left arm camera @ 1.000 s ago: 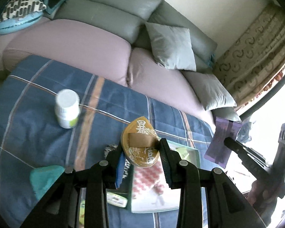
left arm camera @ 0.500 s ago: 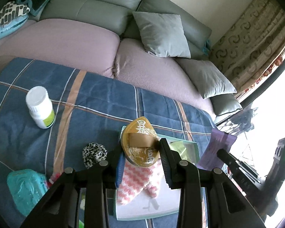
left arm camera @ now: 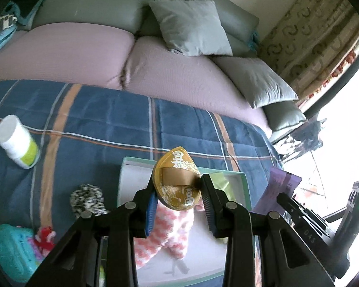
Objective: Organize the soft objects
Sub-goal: 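Carry the pouch with the left gripper while the right gripper carries the packet over the tray, then open the left gripper to drop the pouch while the right gripper drops the packet into the tray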
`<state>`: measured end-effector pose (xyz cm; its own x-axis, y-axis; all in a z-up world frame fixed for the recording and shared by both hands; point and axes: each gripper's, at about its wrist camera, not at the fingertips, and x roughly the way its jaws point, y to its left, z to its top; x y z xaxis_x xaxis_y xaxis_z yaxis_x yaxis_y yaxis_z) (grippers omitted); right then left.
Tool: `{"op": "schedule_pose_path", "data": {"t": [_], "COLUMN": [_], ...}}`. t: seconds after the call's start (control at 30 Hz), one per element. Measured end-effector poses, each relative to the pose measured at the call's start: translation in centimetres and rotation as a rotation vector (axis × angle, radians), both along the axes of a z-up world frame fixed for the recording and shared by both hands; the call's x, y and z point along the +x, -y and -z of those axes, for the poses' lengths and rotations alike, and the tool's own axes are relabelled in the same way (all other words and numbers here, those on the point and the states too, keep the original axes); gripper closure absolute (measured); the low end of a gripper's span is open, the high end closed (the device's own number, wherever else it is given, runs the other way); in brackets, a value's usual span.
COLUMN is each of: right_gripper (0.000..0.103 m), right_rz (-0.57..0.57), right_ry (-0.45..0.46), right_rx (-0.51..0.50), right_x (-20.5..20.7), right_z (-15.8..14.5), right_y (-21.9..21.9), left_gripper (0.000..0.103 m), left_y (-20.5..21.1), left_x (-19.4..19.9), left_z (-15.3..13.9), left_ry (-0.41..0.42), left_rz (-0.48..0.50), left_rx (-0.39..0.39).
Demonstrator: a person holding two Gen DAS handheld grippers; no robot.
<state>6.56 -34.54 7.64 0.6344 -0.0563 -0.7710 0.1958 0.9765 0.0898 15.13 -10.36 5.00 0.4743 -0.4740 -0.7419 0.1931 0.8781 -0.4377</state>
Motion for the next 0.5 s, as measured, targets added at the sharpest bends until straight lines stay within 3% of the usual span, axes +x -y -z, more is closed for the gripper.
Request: {"op": "schedule_pose_path", "data": {"t": [0.3,0.5], "right_gripper": [0.09,0.09], "right_rz": [0.057,0.074], "right_ry": [-0.017,-0.041], "right_rx": [0.008,0.015], "right_x": [-0.4,-0.1], "right_z": [0.7,1.7], "right_y": [2.5,3.2], "left_gripper": [0.067,0.067], "left_y": [3.5,3.1], "left_x": [0.5,1.3], "left_z": [1.3,2.0], "left_ry": [-0.023,-0.018], "left_rz": [0.058,0.035], "left_rx": [0.016,0.038]}}
